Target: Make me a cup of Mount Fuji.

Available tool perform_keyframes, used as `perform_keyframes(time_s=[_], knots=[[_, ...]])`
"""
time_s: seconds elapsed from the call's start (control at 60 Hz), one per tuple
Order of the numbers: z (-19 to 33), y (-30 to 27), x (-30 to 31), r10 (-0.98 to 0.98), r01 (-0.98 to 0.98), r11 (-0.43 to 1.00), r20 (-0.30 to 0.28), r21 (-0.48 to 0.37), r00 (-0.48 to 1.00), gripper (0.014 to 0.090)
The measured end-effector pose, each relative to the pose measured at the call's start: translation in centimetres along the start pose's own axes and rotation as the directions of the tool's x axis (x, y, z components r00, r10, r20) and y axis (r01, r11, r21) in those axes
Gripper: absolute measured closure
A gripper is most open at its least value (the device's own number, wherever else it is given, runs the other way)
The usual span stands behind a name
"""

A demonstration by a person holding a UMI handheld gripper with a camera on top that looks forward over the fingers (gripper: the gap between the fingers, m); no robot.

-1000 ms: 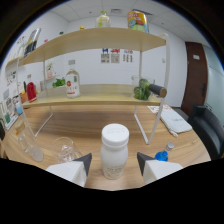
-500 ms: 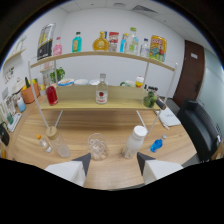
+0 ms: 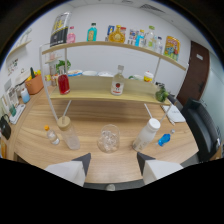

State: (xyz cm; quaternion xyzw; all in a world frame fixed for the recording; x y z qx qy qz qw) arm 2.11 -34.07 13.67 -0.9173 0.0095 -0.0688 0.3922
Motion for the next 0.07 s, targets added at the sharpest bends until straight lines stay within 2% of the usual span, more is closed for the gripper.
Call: perform_keyframes(time_s=[0.067], knots=[[0.11,-0.05,-0.08,0.002,-0.002,1.0,0.003,-0.001,1.0,0.0187]])
